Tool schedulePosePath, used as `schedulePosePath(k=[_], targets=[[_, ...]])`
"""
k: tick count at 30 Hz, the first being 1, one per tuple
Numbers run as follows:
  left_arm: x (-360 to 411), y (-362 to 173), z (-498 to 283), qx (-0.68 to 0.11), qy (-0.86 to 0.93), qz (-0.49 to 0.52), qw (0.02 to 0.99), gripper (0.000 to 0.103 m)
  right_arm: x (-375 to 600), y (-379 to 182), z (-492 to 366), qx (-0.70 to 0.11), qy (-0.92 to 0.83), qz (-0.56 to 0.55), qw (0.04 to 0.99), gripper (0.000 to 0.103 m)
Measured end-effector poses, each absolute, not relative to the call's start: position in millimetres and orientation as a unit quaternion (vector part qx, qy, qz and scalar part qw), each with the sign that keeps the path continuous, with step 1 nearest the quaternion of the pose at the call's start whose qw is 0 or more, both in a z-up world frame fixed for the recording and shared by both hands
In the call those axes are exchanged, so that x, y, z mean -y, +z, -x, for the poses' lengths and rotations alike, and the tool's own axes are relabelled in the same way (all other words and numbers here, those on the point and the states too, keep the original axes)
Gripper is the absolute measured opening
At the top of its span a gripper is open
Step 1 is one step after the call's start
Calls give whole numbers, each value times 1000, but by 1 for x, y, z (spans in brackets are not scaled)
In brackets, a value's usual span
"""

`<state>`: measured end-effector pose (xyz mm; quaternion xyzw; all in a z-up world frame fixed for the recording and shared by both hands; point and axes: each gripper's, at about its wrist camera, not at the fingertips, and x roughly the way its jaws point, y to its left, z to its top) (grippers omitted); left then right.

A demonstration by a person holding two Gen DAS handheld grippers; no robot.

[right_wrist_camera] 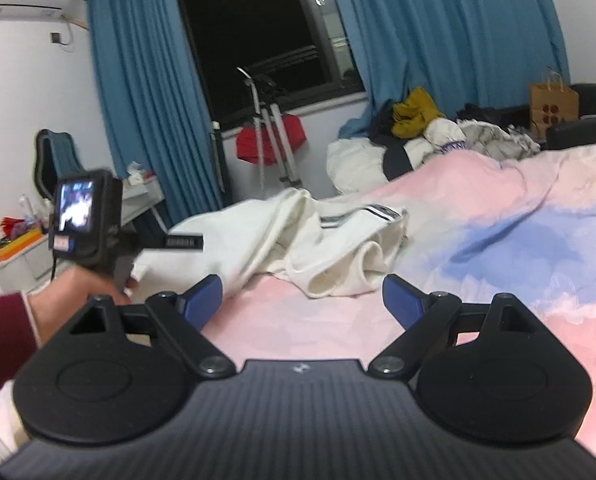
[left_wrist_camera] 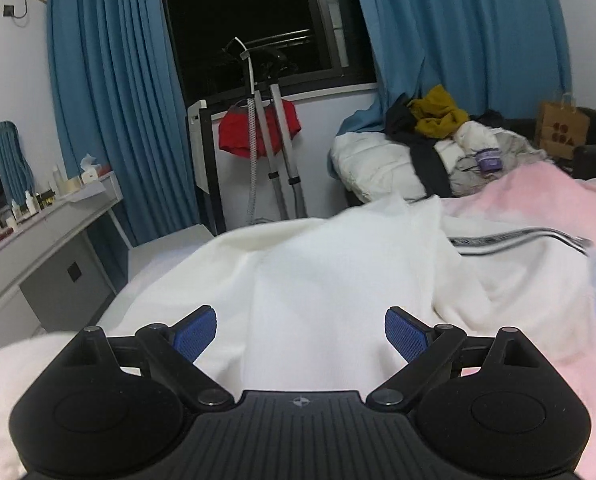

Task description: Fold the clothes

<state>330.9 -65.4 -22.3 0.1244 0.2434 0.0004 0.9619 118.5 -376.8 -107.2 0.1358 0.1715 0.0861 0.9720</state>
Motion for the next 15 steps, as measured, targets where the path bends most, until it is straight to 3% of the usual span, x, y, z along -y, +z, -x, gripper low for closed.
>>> schedulePosePath(k=[8, 15], targets=[[83, -26, -430, -254, 8, -100, 962, 91, 386, -131, -150, -202, 71, -156, 964, 88], [84, -31, -496, -262, -32, -6, 964, 88, 396, -149, -170, -225, 67, -187, 954, 88]])
